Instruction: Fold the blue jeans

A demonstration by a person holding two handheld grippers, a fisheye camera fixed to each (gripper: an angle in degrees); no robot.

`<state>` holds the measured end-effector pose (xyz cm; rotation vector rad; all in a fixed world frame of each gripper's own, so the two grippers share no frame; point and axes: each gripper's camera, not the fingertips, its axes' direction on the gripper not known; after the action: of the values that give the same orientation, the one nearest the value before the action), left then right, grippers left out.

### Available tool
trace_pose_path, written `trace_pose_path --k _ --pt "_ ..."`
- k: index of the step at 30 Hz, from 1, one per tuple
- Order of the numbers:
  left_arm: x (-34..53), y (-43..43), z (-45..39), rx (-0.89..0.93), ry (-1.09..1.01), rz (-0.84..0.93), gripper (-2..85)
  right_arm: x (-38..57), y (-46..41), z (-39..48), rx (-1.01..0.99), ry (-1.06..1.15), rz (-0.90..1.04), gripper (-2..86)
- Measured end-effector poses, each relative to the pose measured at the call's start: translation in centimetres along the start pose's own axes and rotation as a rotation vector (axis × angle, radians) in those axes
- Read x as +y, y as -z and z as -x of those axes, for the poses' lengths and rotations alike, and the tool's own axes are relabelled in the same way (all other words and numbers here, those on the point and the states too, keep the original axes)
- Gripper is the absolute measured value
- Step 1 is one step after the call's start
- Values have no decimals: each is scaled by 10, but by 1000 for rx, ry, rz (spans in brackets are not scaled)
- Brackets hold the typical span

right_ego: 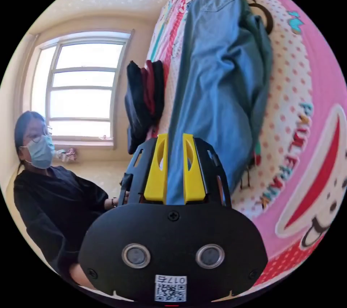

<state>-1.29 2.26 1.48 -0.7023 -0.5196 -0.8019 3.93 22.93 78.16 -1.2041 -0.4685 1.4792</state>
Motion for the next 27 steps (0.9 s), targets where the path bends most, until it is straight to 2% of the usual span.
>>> trace_pose_path --k 1,3,5,7,9,12,14,15,16,18,20,24,27 --pt "-9 1 -8 -7 -30 5 108 45 0 -16 114 -90 -31 81" --pt "-23 -2 -20 -16 -81 22 113 108 -7 -41 136 -224 -82 87" --pt "-35 -18 -32 -104 -144 67 105 164 -27 -63 74 -338 -105 83" --pt "-35 -32 -33 -156 -169 117 56 215 -65 -81 -48 -389 -90 62" --pt "-31 -49 -28 -121 -186 204 10 234 -84 -87 -133 -397 -91 48" --pt "-18 -63 -24 -61 -172 368 -3 239 -83 -77 -83 -284 -26 36" --pt "-3 -57 -42 -85 -289 450 -6 246 -66 -69 -88 -232 -31 32" --pt "2 -57 -46 -109 -323 473 -5 251 -57 -64 -33 -195 -10 30" --pt "11 -62 -48 -164 -366 535 -4 255 -56 -66 127 -199 60 27" --pt "19 -75 -36 -211 -318 618 2 259 -72 -82 327 -220 191 22" --pt "21 -84 -20 -236 -240 690 40 256 -85 -98 394 -222 276 20" --pt "8 -63 -32 -266 -297 610 108 218 -55 -107 337 -206 51 43" --pt "-10 -44 -40 -242 -314 520 98 179 -35 -126 74 -195 -169 77"
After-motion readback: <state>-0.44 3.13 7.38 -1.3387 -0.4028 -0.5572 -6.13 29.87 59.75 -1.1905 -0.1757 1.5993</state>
